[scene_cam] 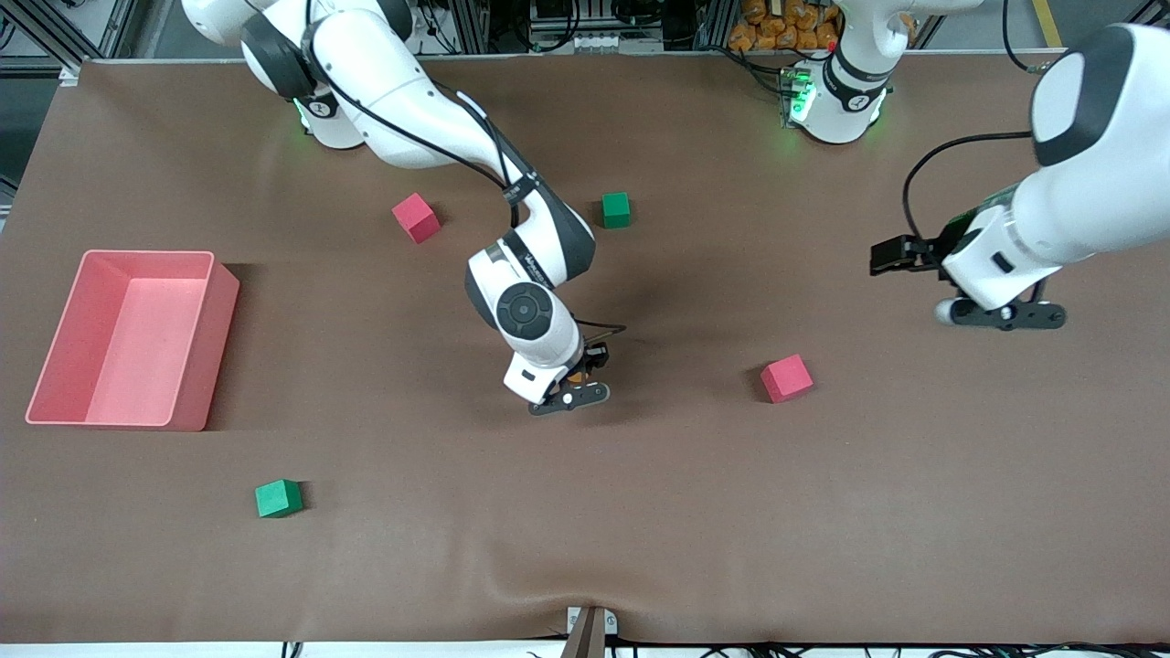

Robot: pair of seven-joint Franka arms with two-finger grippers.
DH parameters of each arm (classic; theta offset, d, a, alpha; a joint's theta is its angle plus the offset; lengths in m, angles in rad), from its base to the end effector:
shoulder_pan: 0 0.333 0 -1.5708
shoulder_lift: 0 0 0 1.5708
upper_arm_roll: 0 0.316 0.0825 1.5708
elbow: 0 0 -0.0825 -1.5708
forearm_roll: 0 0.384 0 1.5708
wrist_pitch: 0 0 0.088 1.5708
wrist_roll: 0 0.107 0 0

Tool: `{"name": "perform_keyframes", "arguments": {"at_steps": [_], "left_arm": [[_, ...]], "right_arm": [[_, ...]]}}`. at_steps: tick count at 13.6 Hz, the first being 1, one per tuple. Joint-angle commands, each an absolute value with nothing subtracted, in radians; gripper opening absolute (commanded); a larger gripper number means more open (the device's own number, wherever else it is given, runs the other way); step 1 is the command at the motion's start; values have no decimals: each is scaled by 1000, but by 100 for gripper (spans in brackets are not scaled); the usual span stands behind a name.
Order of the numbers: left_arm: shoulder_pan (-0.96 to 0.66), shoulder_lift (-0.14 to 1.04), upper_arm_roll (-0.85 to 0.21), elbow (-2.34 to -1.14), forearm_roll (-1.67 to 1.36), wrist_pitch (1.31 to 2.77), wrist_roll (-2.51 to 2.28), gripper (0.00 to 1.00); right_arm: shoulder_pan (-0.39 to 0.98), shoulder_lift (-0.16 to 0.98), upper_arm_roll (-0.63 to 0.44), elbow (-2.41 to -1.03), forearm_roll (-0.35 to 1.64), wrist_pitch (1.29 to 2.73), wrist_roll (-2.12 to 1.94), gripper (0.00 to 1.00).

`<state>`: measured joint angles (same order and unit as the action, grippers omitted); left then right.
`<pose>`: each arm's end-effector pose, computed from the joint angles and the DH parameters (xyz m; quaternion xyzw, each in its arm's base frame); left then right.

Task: Place and upright button with both arms

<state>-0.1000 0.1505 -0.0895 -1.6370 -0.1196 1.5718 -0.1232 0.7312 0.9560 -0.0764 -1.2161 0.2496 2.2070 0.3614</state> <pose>0.5725 -0.1198 0.5090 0.9917 -0.0266 -0.1161 0.0486 0.5888 0.4829 0.1965 -0.9932 -0.0907 0.0177 0.0711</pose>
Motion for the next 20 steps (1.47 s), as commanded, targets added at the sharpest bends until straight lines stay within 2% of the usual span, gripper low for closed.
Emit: {"name": "perform_keyframes", "arguments": {"at_steps": [1,2,3,4,5,8,11,17,20], "left_arm": [[-121,210,-115,-1626,-137,1572,-127,100],[-130,224,-129,-1614,-137,1574,-130,100],[-152,260,-133,-1582,-135,1575,-130,100],[-175,287,-133,-1563,-133,1575,-130,100],[-179,311,-135,-1563,-133,1577,-130,100],[-224,370,-135,-1537,-135,1591,-130,100],[-264,438,-137,-1477,-152,1626,-129,100],[-399,595,-133,-1347,-164,1751,-138,100],[-469,688,-132,-1283,-164,1839,-222,100]], "right_arm": [[755,977,-89,-1173,268,2198,417,0],[765,985,-89,-1172,265,2200,443,0],[770,988,-89,-1172,264,2200,448,6],[773,988,-90,-1173,261,2198,448,72],[772,986,-91,-1172,261,2197,449,100],[758,977,-92,-1161,261,2186,446,100],[712,948,-89,-1097,265,2081,445,100],[580,812,-121,-1094,259,2017,428,100],[454,729,-121,-1094,262,1878,295,100]]}}
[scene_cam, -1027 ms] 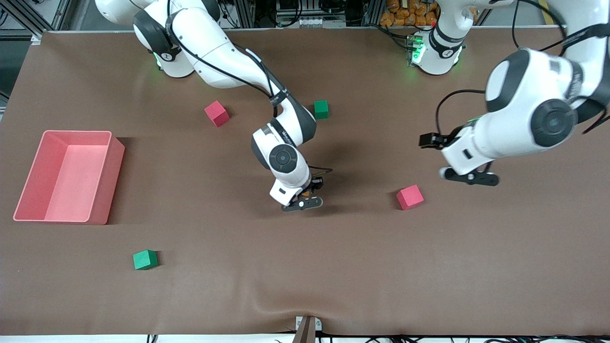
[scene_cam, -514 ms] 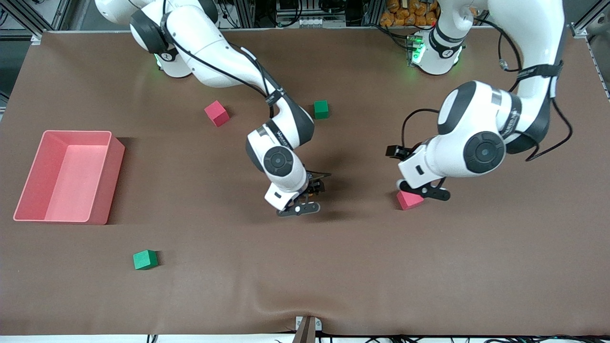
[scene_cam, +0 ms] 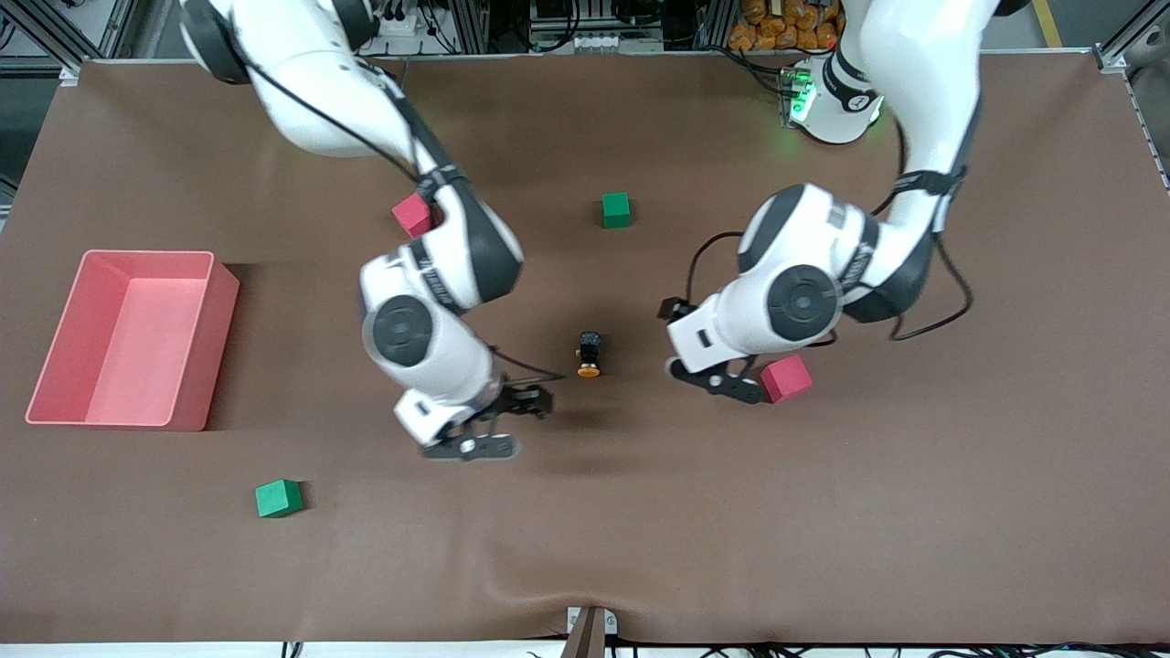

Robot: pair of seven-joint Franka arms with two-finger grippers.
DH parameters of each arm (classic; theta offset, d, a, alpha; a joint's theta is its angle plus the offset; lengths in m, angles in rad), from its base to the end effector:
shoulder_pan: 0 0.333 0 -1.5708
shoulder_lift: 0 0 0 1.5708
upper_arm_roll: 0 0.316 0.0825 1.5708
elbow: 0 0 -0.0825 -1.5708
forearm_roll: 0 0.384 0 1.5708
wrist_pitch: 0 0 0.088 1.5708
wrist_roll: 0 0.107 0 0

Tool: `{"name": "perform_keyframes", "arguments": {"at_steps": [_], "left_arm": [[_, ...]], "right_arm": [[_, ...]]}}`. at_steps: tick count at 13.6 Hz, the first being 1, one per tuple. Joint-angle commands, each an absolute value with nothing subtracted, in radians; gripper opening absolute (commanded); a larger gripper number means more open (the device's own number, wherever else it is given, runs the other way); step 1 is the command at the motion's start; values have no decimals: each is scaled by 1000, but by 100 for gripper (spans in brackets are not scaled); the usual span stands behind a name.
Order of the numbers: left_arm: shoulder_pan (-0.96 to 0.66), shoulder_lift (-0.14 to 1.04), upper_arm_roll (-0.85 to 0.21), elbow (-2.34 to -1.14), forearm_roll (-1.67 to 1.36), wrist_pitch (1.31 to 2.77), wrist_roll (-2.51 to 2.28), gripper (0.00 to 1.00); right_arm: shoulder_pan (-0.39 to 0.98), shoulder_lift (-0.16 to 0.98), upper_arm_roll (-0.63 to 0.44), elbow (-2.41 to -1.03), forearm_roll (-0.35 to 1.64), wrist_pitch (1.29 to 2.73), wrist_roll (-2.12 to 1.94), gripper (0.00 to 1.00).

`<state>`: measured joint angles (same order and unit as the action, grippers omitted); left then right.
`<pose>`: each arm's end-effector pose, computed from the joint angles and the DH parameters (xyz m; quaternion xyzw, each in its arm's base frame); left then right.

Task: Place and upright button with both arms

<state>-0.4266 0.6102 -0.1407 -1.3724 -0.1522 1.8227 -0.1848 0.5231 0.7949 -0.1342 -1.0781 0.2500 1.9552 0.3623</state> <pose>0.5972 -0.3725 0.3520 0.9785 -0.1549 -0.1129 0.0767 0.6935 0.3385 0.3642 -0.9965 0.0065 -0.0145 0.0819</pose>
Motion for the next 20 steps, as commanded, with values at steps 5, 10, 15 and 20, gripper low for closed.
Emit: {"name": "perform_keyframes", "arguments": {"at_steps": [5,10,15,20], "left_arm": [[-604,828,-106,-1186,-164,1928,-422,100],[-679,893,-66,-1184,-164,2028,-557,100],[-733,936,-26,-1184,-164,2089,-607,100],[-736,956,-21,-1184,-164,2091,-604,97]], "right_arm": [[267,574,-121,-1106,232,1729,204,100],[203,424,-124,-1133,42,1546,190,100],[163,149,-123,-1417,28,1608,190,100],[132,-47,-123,-1610,-6,1638,190,100]]}}
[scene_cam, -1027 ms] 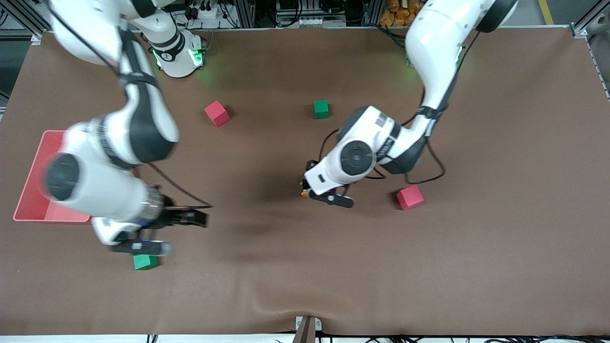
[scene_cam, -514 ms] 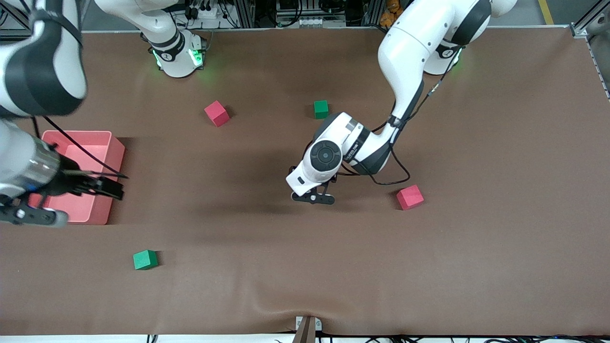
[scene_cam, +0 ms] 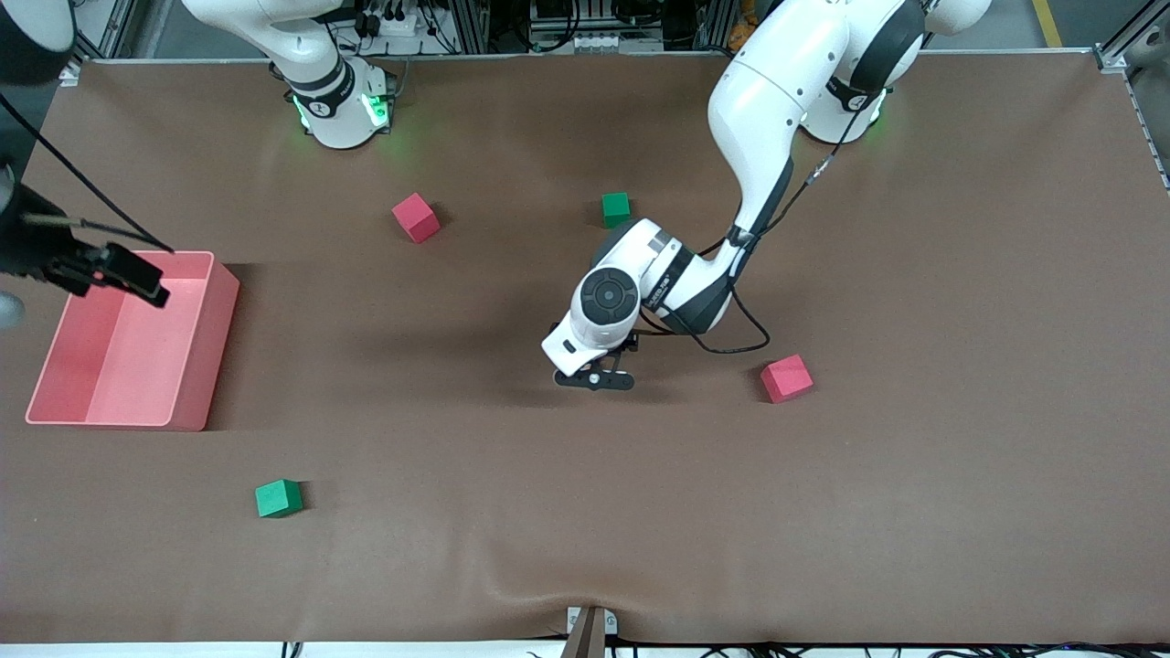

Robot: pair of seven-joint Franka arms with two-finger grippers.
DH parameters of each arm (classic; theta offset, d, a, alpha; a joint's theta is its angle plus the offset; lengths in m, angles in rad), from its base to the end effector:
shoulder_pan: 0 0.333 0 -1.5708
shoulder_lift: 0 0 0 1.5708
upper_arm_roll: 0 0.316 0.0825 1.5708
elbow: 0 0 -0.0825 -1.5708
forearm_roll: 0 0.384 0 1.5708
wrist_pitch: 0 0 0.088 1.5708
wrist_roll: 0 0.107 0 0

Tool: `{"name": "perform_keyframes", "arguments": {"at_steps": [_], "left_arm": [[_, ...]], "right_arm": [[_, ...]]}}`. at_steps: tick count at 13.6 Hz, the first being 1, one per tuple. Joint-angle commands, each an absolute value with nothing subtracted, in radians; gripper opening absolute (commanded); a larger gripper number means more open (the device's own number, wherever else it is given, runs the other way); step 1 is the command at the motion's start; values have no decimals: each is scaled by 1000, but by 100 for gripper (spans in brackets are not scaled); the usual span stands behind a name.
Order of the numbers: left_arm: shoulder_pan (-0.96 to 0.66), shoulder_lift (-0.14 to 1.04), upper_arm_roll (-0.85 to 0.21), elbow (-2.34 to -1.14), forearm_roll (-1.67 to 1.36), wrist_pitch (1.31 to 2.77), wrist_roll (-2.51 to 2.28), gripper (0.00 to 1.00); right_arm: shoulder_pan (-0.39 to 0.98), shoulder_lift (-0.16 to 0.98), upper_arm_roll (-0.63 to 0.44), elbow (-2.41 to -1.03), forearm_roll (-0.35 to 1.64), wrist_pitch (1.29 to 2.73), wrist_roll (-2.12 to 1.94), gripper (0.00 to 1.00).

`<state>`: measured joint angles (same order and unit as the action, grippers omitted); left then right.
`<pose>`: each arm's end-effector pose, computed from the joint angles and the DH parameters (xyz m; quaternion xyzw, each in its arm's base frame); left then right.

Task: Place and upright button with both arms
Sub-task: 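Grasp the button with the left gripper while the right gripper returns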

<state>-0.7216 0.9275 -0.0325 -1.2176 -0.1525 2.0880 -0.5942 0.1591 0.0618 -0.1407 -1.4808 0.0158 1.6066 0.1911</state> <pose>0.5472 -0.5154 0.2063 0.9959 -0.0340 -0.0710 0.0434 0.5777 0.0150 0.6358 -0.9958 0.0860 -0.0317 0.0069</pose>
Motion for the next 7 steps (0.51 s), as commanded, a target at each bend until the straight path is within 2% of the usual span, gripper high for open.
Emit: {"name": "perform_keyframes", "arguments": {"at_steps": [1,6,7], "left_arm": [[-735,957,-25,-1186,-166,2085,-601,98],[-735,976,-31,-1186,-172,2077,-600,97],[-735,976,-31,-1186,-172,2079,-600,94]], "right_arm": [[115,-67,-121,-1626,-6,1637,189,100],[15,-49,-123,-1592,-2,1644,-75,100],[11,-48,-123,-1594,-2,1634,-77,100]]}}
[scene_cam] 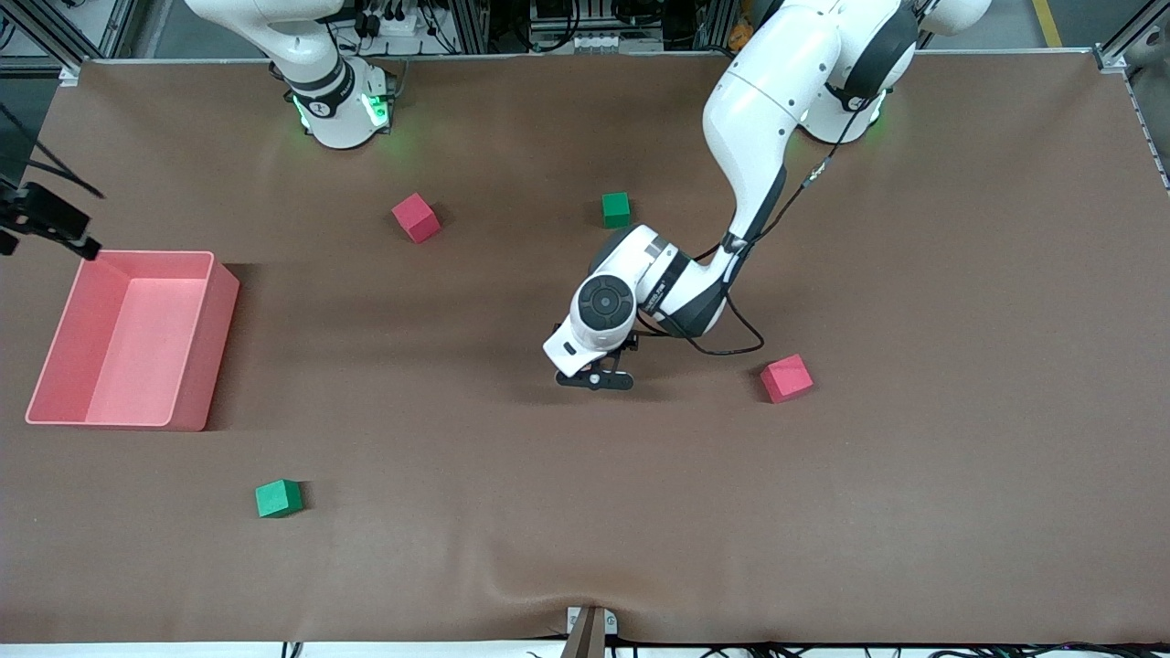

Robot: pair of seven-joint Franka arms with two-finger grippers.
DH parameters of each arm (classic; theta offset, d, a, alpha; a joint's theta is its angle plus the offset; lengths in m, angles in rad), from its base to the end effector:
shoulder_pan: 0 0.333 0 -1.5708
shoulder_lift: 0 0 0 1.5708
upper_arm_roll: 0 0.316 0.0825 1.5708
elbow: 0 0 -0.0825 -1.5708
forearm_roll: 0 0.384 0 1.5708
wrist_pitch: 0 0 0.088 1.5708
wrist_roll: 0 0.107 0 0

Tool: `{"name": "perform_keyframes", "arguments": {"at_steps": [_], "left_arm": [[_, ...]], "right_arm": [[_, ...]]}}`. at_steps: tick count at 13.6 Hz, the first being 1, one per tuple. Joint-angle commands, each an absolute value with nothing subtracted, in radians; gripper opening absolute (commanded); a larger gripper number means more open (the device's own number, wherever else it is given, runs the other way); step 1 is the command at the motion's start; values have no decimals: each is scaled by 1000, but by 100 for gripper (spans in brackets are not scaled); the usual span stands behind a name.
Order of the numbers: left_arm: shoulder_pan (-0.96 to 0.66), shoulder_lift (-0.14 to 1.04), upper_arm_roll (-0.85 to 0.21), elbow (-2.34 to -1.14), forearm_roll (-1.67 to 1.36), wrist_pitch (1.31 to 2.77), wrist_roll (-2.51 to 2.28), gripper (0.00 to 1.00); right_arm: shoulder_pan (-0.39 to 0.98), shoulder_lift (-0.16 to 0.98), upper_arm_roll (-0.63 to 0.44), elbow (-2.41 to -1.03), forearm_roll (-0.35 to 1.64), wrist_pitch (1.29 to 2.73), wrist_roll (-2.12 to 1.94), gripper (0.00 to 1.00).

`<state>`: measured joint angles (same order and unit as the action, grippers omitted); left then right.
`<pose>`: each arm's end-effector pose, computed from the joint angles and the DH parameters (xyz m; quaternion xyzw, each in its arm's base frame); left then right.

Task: Place and upright button with both arms
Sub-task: 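Grasp the button with the left gripper while the right gripper returns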

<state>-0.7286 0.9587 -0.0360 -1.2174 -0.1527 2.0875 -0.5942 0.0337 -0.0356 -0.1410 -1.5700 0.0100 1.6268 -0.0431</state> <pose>0.5390 -0.5178 0.1830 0.9952 -0.0373 -0.0842 0.0343 0.5463 -0.0594 0.6495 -0.9984 0.0322 -0.0464 0.0040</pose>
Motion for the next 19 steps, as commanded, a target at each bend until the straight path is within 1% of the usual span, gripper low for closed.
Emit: {"name": "perform_keyframes", "arguments": {"at_steps": [1,2,3,5,7,8,9,10,11,13,14,17,19], "left_arm": [[-735,977,-29,-1186,-172,2077,-600,90],[-735,977,-29,-1186,-172,2079,-600,84],[-735,977,-29,-1186,-172,2079,-600,75],[-735,976,-31,-1189,-172,2077,-601,68],[-735,977,-35,-1189,-172,2077,-604,59],[-736,977,-35,-1189,-172,2079,-606,57],[-735,977,-35,-1189,-172,2079,-606,53],[-735,977,-37,-1189,-172,2079,-607,44],[-736,977,-37,-1189,-172,2082,-607,28],[-736,974,-35,-1189,-172,2089,-603,4],[-741,970,-35,-1189,-170,2100,-613,0],[-750,950,-23,-1189,-169,2115,-687,0],[-759,924,-21,-1192,-160,2196,-779,0]], "right_arm": [[11,-48,-121,-1594,0,1628,-72,100],[15,-48,-120,-1592,5,1625,-63,100],[18,-48,-118,-1592,9,1626,-61,100],[18,-48,-118,-1592,11,1626,-61,100],[23,-48,-115,-1589,12,1623,-58,100],[35,-49,-114,-1580,11,1612,-46,100],[41,-48,-110,-1575,12,1585,-8,100],[34,-48,-92,-1574,12,1569,23,100],[28,-48,-81,-1574,11,1568,26,100],[26,-48,-83,-1574,12,1569,26,100],[26,-48,-83,-1574,12,1566,28,100],[28,-49,-83,-1574,12,1556,28,100],[28,-49,-83,-1574,12,1552,26,100]]}}
